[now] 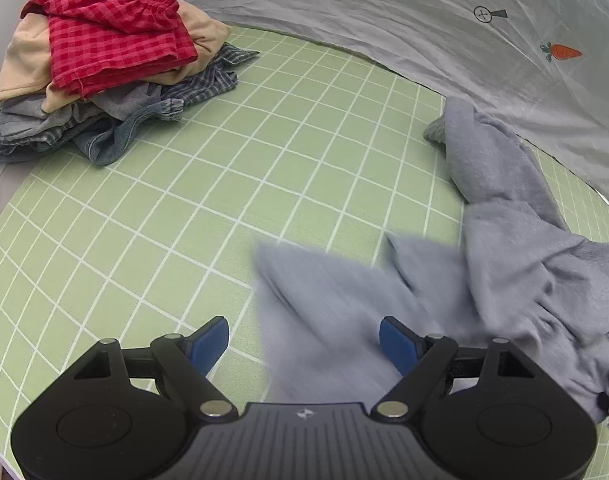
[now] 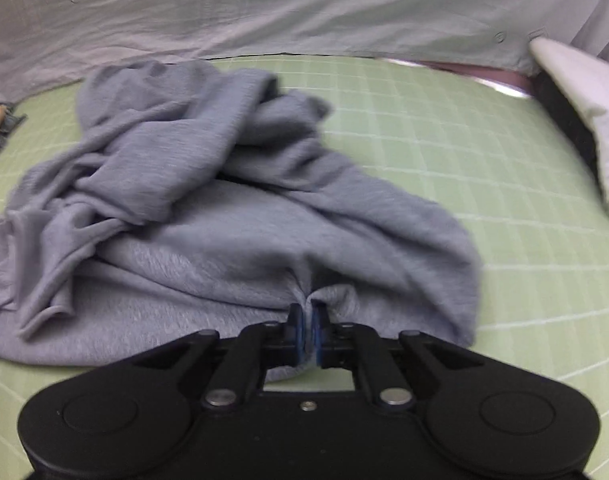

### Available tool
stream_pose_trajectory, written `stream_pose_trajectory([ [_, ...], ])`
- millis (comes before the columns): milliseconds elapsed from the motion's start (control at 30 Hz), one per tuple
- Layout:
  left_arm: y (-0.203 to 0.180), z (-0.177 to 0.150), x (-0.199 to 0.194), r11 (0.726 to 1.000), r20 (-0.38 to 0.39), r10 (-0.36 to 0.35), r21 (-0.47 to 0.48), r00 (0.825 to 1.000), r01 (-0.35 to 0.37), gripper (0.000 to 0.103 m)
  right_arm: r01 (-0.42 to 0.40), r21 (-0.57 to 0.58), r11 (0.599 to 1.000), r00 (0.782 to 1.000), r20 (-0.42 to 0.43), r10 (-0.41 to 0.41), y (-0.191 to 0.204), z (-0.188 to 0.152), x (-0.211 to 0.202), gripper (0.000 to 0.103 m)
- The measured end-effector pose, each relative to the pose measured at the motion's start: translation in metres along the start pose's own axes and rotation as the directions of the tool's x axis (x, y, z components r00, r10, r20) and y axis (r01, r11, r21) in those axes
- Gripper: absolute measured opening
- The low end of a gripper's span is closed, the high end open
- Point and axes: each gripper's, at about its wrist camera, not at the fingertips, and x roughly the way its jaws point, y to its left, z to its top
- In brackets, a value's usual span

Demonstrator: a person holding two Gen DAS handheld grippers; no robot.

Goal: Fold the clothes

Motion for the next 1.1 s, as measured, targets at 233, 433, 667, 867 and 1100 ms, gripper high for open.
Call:
stream_pose_trajectory([
  [233,-0.003,0.000,-0.004,1.000,0.012,0.000,0.003,1.000,0.000,0.083,0.341,0.216,0.915,0.938,-0.010,-0.347,-0.113,0.051,0.033,0.010],
  [433,-0.008,-0.003,-0.008,1.000,0.019,-0.012,0.023,1.000,0.012,0.083,0.195,0.359,0.913,0.970,0.068,-0.234,-0.101,0.046,-0.005,0.061],
  [667,-0.013,-0.008,-0.015,0.997,0.028,-0.035,0.065,0.999,0.033,0.083,0.091,0.221,0.971,0.994,0.047,-0.104,-0.030,0.025,0.000,0.081],
  [867,-0.011,-0.011,-0.021,0.998,0.045,-0.044,0.057,0.998,0.041,0.083,0.058,0.211,0.976,0.998,0.014,-0.063,-0.020,0.005,-0.003,0.006],
  [1100,-0.014,-0.014,-0.023,0.997,0.043,-0.047,0.066,0.998,0.044,0.083,0.412,0.314,0.855,0.895,0.035,-0.444,-0.098,-0.015,-0.043,0.005],
])
